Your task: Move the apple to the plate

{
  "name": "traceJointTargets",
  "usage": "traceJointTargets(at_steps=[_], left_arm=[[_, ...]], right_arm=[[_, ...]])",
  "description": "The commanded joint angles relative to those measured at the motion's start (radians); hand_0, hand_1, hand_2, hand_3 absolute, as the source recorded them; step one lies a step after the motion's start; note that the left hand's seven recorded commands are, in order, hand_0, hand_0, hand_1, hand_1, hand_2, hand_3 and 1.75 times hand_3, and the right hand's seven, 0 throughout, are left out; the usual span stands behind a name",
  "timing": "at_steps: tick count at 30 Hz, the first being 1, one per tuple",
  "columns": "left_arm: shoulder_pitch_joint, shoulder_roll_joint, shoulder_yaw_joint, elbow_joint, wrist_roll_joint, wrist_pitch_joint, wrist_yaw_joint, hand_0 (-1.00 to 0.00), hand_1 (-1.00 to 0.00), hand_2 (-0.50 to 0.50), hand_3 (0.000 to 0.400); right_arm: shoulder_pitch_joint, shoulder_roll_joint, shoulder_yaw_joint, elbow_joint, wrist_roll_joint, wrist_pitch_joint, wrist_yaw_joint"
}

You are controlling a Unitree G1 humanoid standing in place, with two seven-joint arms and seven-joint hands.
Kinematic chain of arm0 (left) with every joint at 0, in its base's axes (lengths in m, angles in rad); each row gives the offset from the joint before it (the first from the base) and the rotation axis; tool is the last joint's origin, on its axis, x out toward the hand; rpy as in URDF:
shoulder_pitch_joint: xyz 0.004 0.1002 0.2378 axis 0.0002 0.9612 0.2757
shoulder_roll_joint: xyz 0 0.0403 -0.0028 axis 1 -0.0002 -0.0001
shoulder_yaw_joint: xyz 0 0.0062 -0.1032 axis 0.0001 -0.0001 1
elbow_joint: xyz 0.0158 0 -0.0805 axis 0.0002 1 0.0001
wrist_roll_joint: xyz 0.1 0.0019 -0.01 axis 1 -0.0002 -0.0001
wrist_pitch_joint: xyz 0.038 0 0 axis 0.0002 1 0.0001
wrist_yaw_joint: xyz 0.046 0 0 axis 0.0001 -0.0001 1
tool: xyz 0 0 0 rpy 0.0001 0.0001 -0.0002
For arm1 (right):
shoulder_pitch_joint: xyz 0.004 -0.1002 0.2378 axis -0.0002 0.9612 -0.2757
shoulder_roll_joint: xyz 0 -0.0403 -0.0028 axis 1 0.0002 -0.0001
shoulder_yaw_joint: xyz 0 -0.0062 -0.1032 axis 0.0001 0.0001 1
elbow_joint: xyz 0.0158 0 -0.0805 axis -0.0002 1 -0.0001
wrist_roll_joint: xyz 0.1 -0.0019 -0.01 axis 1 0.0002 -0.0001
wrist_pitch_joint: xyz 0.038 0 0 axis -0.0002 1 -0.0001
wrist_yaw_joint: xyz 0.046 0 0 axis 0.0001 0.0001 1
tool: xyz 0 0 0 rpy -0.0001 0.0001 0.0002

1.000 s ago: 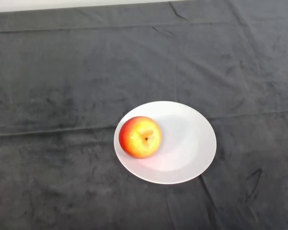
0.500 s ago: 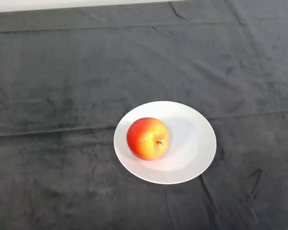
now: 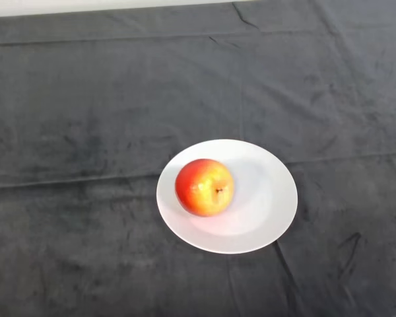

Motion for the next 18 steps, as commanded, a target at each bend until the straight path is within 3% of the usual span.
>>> traceJointTargets(at_steps=[1,18], left_arm=[[-0.061,0.051,0.005,0.053,-0.009,-0.021,-0.004,0.0,0.0,0.0,0.0],[-0.06,0.051,0.003,0.056,-0.009,-0.022,-0.007,0.0,0.0,0.0,0.0]], right_arm=[[0.015,-0.007,0.0002,0.034,-0.0022,0.002,-0.0004],[0.015,-0.007,0.0006,0.035,-0.0017,0.002,-0.0007]])
